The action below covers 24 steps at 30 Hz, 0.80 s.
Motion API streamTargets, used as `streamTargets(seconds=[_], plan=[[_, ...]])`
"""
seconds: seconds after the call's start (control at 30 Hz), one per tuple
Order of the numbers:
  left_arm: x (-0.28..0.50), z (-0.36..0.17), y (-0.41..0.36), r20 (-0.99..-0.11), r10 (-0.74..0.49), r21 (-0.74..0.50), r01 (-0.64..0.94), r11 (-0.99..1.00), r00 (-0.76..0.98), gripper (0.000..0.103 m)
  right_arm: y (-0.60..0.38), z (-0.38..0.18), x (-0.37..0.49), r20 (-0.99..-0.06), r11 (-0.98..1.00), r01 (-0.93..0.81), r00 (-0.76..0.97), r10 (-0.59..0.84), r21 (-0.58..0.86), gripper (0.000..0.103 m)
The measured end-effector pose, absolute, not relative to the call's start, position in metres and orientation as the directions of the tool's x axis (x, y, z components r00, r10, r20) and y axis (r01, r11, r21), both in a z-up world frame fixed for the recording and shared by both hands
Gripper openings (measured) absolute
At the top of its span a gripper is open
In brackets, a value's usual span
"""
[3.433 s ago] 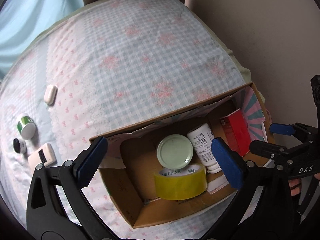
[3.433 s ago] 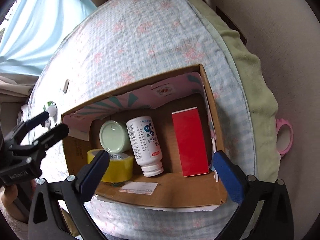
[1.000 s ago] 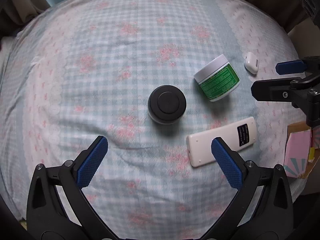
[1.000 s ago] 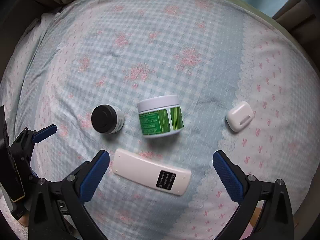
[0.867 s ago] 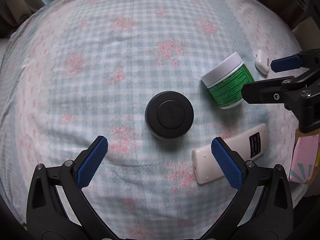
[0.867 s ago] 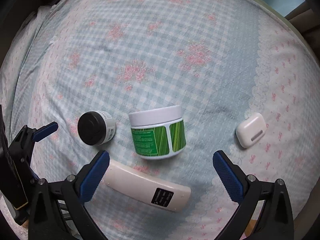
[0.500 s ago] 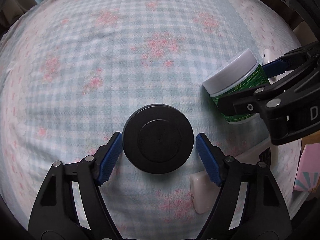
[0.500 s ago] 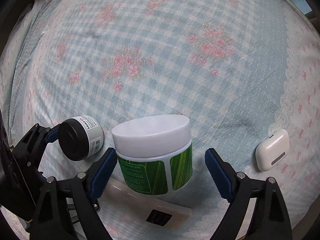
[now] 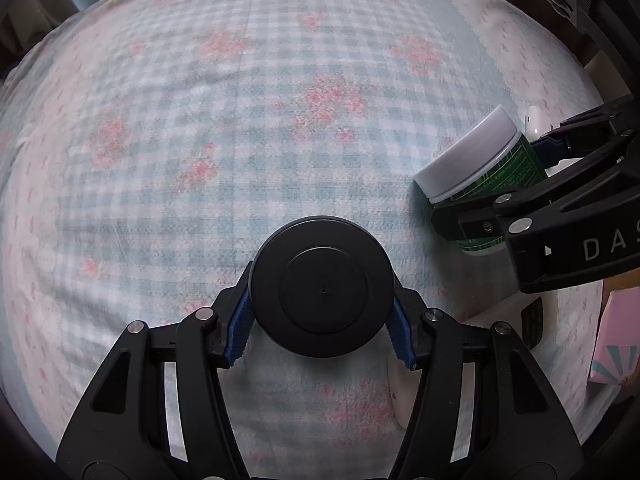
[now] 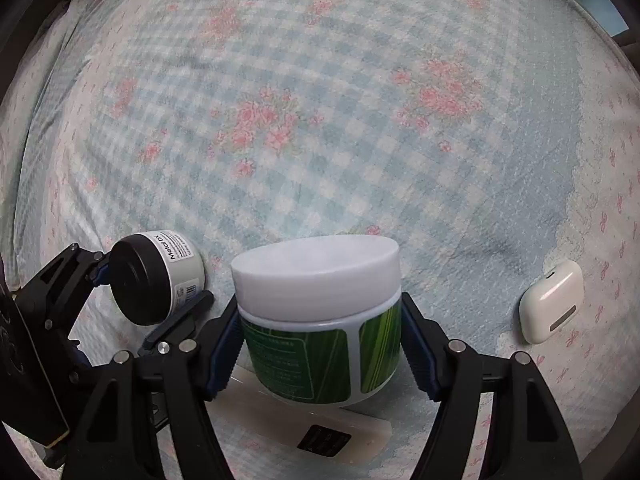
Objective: Organize rigid objects
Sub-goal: 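Grasp the black jar with the left tool while the right tool grasps the green-labelled jar, then lift the black jar and green-labelled jar and carry both toward the cardboard box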
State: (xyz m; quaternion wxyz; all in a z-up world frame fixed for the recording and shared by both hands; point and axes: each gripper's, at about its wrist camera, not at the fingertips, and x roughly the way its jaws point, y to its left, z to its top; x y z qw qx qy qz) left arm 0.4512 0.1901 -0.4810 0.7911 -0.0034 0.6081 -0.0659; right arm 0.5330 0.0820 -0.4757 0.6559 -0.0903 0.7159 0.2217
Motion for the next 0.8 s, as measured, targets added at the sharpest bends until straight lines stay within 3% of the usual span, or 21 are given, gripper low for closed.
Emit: streamTargets(seconds=[0.4,0.8], plan=[[0.423,-0.430,0.209,-0.941,-0.133,-0.109,0.091,0.990,0.310,0.053,0.065,-0.428,0.505,-0.970,0.900,-0.367,-0.030,0.240,0.234,0.067],[0.367,-0.322,0.215,-0.897,-0.194,-0.164,0.107,0.981,0.398,0.053,0.038,-0.325,0.441,-0.939,0.914,-0.302,0.122,0.321,0.273,0.067]])
